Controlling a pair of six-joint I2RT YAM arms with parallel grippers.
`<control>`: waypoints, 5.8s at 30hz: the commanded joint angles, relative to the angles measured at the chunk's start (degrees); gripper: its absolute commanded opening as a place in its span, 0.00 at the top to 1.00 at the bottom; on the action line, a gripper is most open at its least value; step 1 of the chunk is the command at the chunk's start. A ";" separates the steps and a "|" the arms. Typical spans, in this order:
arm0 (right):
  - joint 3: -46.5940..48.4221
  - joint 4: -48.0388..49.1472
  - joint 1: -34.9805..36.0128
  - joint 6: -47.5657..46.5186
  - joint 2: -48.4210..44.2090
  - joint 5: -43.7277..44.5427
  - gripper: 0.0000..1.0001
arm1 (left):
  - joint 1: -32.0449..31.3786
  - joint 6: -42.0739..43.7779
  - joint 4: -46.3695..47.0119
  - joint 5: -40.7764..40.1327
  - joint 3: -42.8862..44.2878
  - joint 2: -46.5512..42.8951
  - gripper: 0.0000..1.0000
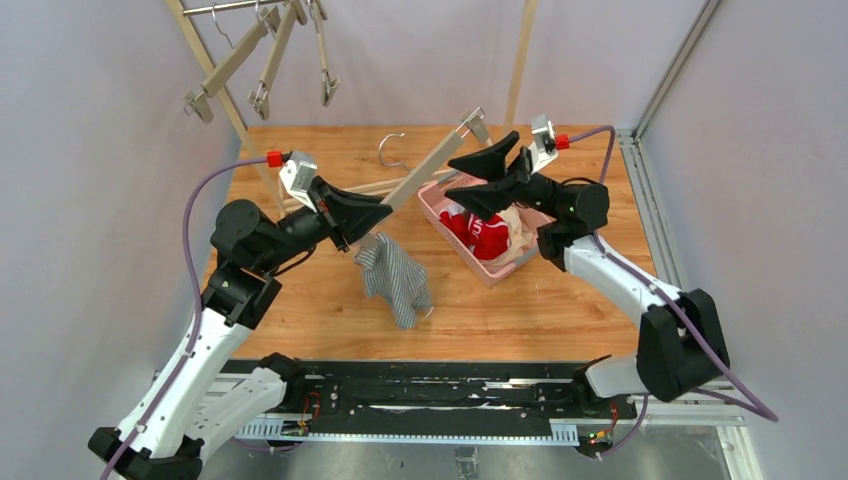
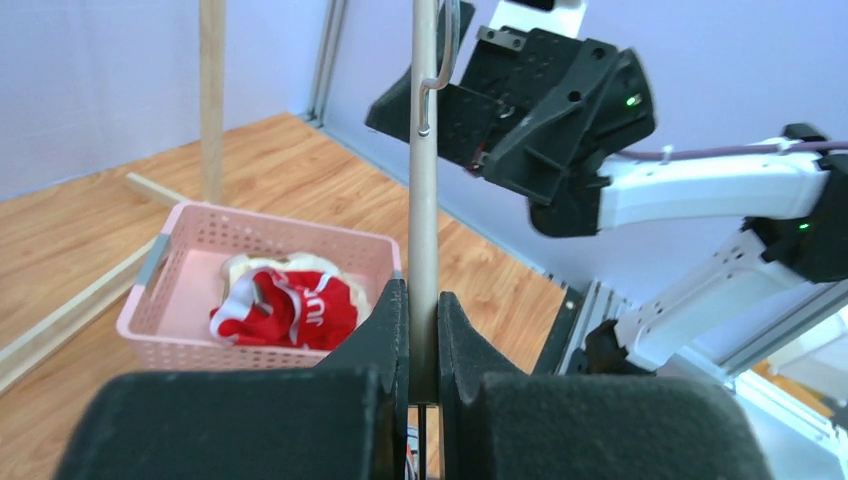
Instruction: Remove the underwear clipped to the hanger
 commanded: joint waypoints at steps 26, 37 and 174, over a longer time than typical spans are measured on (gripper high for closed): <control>20.48 16.72 6.24 11.20 13.97 6.30 0.35 | -0.95 -13.27 30.98 -0.51 -8.64 0.09 1.00; 24.96 13.75 7.72 11.74 16.47 3.96 0.99 | -1.05 -12.04 31.01 -1.42 -8.40 0.75 1.00; 10.91 -53.65 11.48 -33.05 -7.23 20.61 0.35 | -1.05 7.85 -6.71 -21.54 5.42 -3.77 1.00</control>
